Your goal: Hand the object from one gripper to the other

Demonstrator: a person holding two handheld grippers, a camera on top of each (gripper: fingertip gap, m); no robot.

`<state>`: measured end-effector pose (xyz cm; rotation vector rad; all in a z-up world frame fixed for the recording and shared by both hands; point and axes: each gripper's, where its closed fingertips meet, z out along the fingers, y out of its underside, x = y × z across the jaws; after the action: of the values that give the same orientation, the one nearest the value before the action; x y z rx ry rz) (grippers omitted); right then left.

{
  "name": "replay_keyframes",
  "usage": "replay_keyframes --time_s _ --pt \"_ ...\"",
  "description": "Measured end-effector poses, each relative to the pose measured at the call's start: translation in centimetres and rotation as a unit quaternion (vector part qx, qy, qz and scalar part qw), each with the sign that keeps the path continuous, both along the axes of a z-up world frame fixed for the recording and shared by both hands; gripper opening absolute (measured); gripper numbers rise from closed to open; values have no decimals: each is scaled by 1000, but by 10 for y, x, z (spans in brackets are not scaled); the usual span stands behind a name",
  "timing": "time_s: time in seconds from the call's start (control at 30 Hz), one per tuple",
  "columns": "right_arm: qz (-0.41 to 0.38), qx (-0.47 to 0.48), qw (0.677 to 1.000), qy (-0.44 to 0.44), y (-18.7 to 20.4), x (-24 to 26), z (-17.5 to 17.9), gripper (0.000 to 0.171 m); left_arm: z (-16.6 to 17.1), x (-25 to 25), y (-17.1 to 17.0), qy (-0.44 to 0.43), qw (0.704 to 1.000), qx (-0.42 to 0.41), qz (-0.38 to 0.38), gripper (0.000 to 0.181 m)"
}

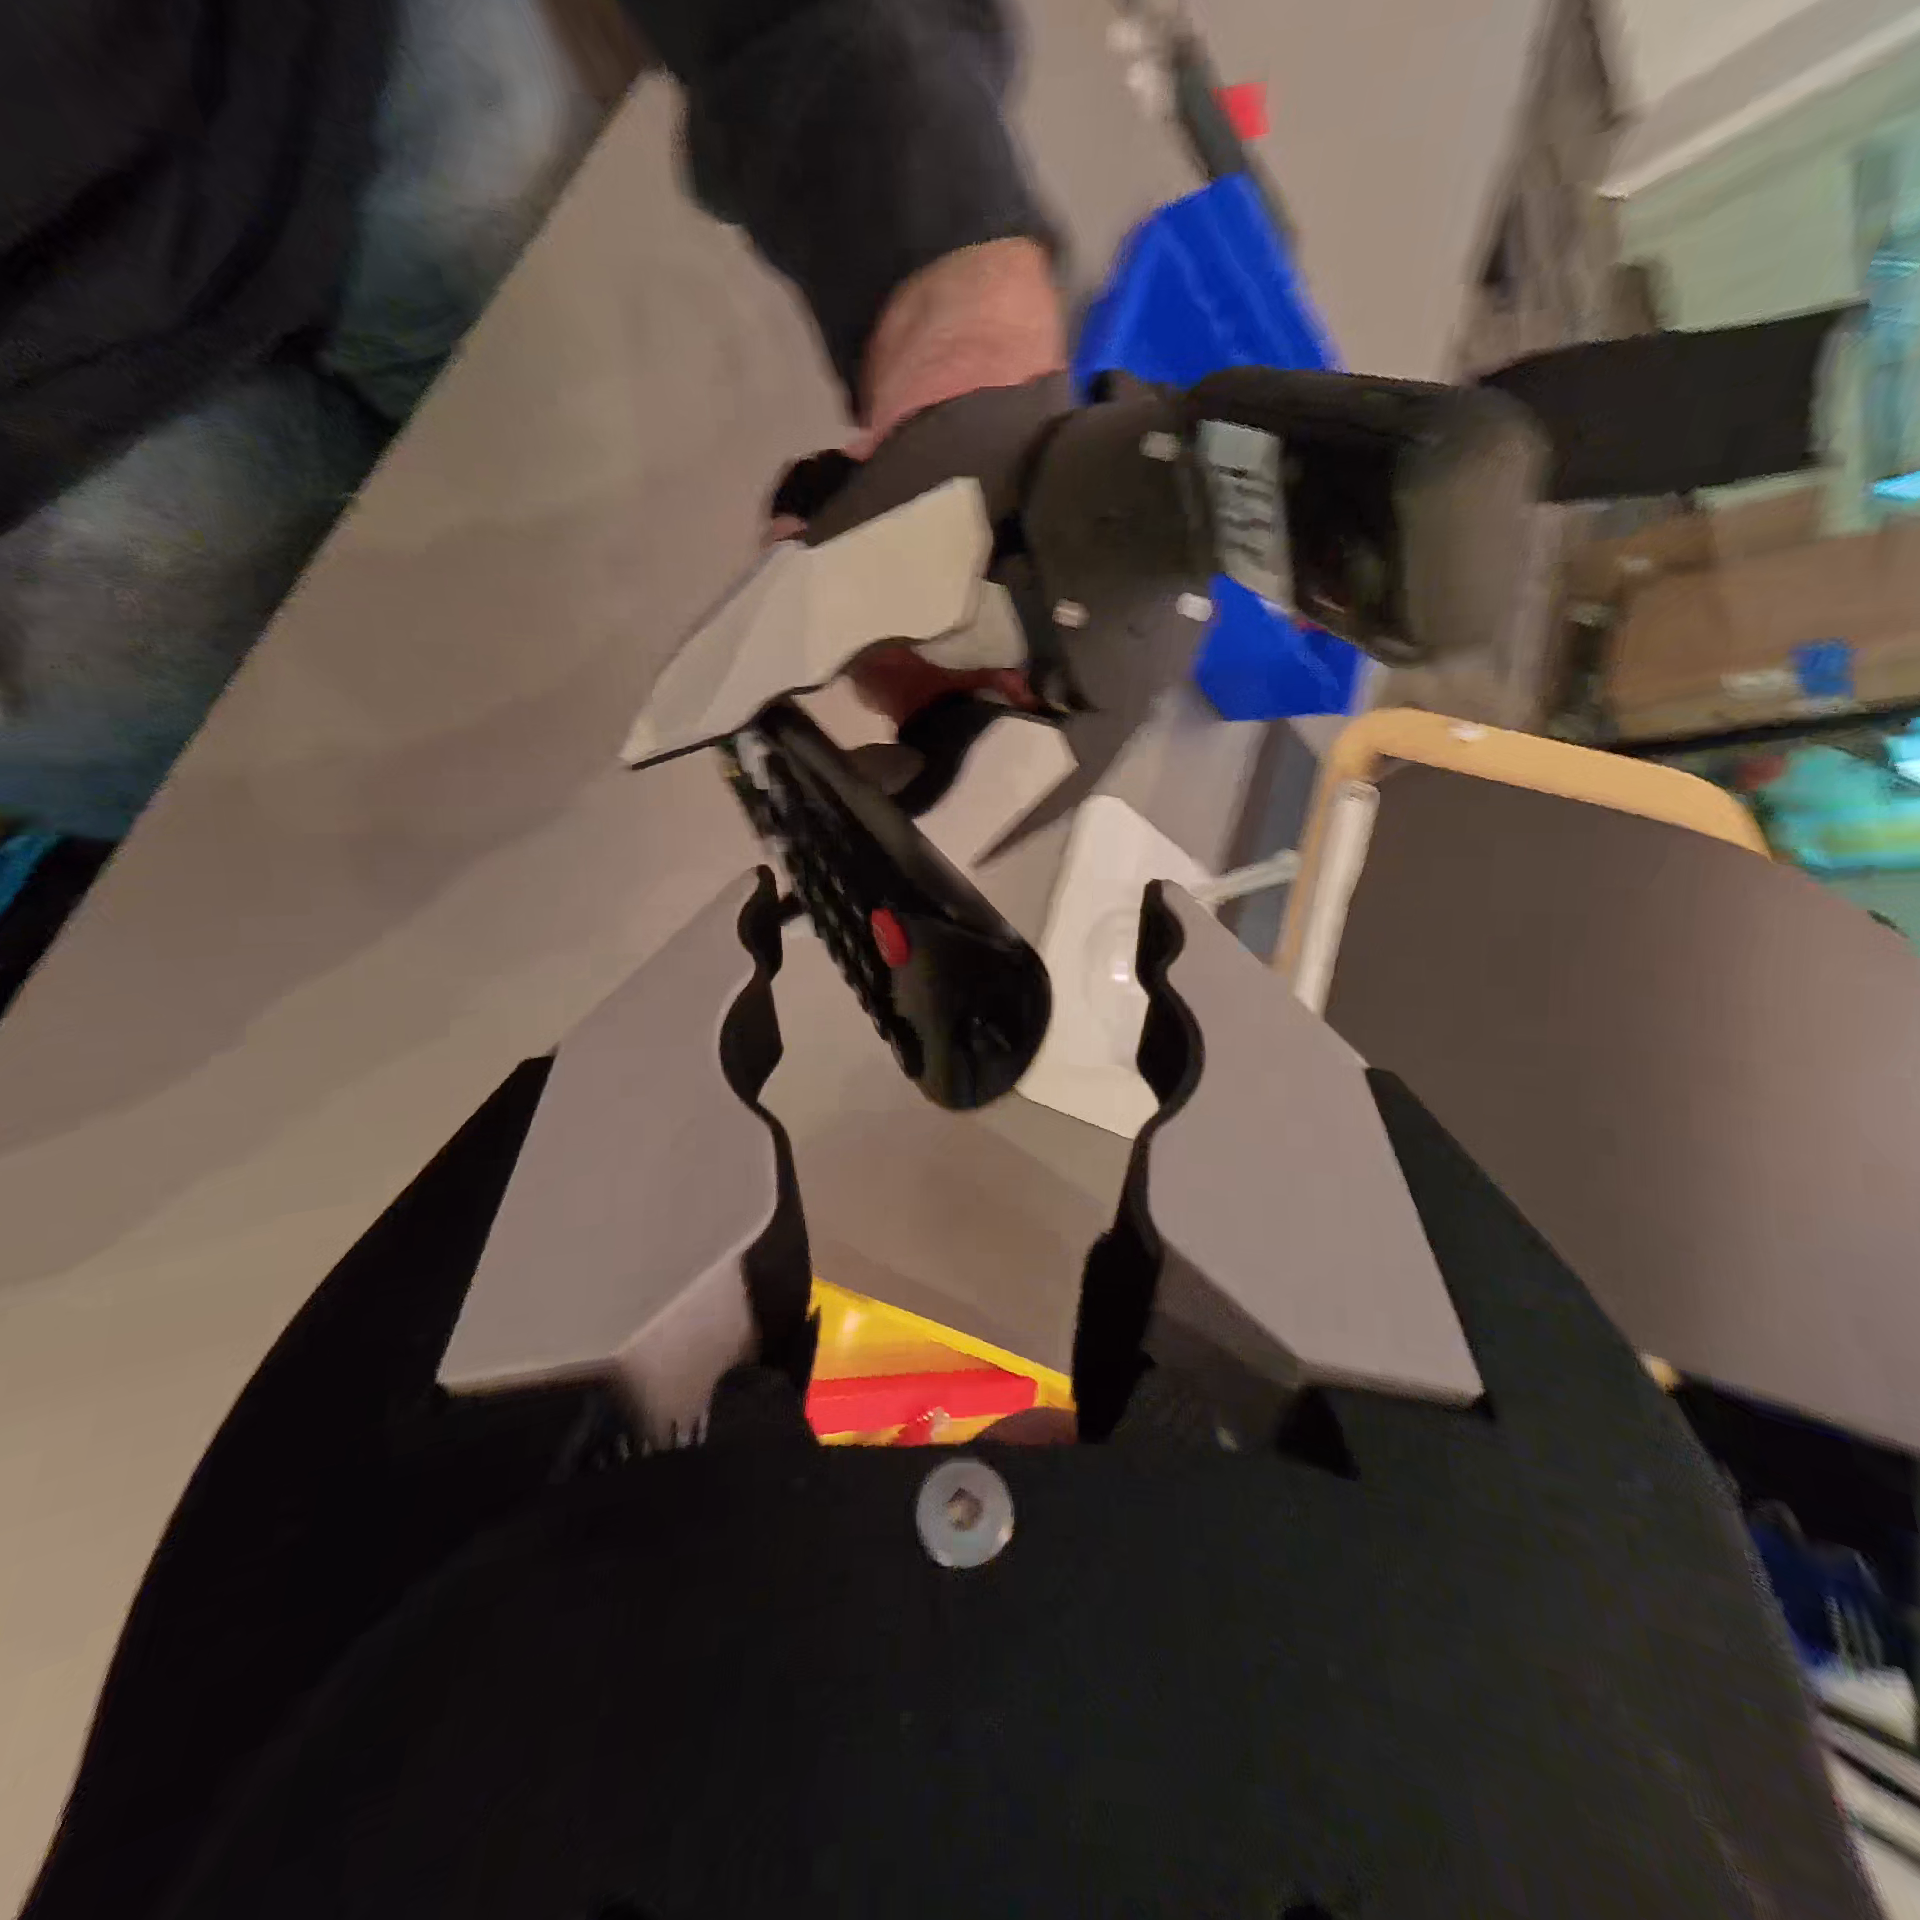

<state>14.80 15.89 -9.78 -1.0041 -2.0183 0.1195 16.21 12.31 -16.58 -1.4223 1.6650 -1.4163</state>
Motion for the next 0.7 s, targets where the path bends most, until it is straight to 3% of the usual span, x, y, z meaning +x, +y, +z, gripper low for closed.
replay_keyframes --time_s 0.13,0.37,0.7 --pt "-72 47 986 140 12 12 34 74 26 -7 24 -69 995 -27 59 49" --pt "-125 127 946 270 0 -5 1 79 87 -23 63 -235 952 -112 163 49" --pt "-189 254 874 369 5 -24 -6 60 119 -21 64 -323 909 -173 201 49"
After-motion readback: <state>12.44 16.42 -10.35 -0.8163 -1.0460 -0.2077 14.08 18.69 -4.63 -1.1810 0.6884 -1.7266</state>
